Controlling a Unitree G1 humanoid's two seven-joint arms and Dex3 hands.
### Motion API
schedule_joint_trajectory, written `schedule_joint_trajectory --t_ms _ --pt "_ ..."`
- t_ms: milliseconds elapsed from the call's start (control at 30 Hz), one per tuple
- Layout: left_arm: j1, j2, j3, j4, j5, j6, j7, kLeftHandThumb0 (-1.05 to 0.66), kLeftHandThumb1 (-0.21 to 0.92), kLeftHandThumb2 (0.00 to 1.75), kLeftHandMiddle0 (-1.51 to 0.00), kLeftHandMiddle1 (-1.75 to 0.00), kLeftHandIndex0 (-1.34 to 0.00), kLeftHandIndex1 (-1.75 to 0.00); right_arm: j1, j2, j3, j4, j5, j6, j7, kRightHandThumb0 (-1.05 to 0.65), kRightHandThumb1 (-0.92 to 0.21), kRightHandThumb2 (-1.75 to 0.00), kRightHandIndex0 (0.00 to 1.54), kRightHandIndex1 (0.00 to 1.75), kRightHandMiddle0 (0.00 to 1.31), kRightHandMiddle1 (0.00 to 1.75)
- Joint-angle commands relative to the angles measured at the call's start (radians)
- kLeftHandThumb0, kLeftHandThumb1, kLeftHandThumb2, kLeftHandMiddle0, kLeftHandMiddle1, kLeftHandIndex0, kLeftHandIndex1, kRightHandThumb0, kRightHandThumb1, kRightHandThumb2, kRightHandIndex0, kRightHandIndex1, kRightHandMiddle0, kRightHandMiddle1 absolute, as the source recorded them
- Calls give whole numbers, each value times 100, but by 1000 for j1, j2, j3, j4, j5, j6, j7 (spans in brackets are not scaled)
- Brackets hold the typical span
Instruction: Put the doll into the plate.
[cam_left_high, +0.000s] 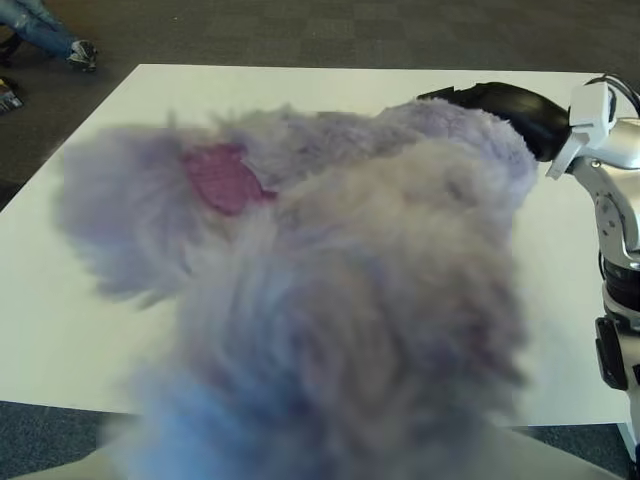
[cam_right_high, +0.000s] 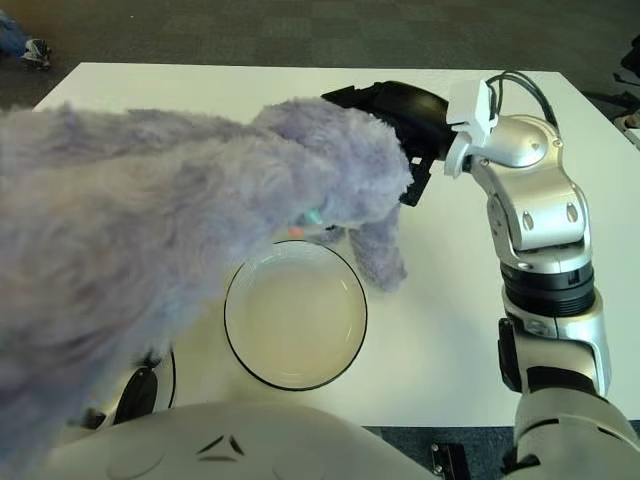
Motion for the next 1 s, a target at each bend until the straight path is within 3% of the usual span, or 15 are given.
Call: schedule_joint_trajectory --t_ms 0,700,967 --pt "0 5 3 12 1 -1 -7 -46 38 124 -122 -175 -56 -175 4 -15 3 -35 -19 23 -40 58 -8 -161 81 175 106 175" --pt "-4 6 1 24 4 -21 -10 -46 38 124 -122 -175 -56 -175 27 -40 27 -119 -51 55 -92 58 -7 -161 81 175 106 175" --pt "-5 6 2 27 3 -19 -9 -46 38 124 -123 -175 -56 -175 51 -33 27 -109 -73 -22 -100 58 -7 -162 82 175 108 175"
